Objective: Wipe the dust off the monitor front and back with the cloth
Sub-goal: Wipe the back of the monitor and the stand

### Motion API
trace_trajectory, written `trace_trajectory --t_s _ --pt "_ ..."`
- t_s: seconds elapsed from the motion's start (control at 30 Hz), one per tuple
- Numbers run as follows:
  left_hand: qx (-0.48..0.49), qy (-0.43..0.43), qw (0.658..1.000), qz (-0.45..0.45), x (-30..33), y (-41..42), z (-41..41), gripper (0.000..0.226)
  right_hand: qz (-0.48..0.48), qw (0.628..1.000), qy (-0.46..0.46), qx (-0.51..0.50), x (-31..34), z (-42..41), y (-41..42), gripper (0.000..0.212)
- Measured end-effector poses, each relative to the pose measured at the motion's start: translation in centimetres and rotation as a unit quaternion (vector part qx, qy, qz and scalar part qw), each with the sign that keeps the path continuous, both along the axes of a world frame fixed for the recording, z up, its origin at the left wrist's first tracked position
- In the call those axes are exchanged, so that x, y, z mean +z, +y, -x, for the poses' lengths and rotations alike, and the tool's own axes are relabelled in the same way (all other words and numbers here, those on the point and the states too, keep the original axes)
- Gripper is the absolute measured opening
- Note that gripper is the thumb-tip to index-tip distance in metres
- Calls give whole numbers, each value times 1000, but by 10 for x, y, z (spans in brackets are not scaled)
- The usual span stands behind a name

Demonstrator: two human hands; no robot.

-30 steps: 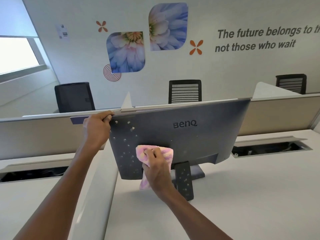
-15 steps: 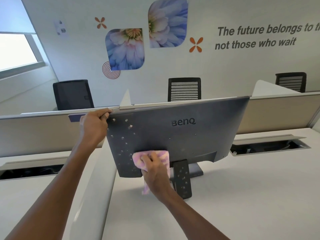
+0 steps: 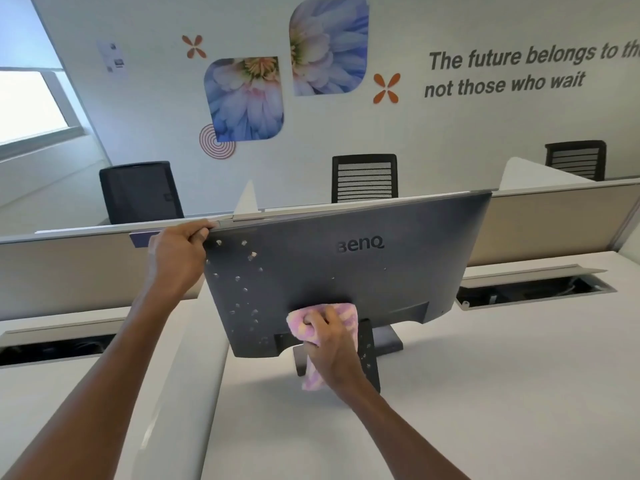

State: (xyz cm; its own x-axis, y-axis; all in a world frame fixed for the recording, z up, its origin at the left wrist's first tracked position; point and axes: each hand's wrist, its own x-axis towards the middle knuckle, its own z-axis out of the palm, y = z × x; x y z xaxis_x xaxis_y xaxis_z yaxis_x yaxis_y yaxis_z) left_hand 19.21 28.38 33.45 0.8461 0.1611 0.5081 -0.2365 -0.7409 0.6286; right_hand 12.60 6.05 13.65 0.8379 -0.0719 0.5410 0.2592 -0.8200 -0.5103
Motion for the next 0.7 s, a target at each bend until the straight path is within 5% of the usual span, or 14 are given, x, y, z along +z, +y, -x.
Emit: trace_trajectory --t_s 0.27,0.43,0.53,0.7 --pt "6 8 1000 -9 2 -5 1 27 -93 988 -93 -81 33 -3 -27 37" --pt "9 10 1000 -12 3 -2 3 27 -55 998 -16 -22 9 3 -30 35" --pt "7 6 1000 -20 4 -2 3 27 -96 992 28 -78 -2 3 -52 32" --pt "9 6 1000 -16 2 -4 0 27 -145 978 -53 -142 25 -3 -66 34"
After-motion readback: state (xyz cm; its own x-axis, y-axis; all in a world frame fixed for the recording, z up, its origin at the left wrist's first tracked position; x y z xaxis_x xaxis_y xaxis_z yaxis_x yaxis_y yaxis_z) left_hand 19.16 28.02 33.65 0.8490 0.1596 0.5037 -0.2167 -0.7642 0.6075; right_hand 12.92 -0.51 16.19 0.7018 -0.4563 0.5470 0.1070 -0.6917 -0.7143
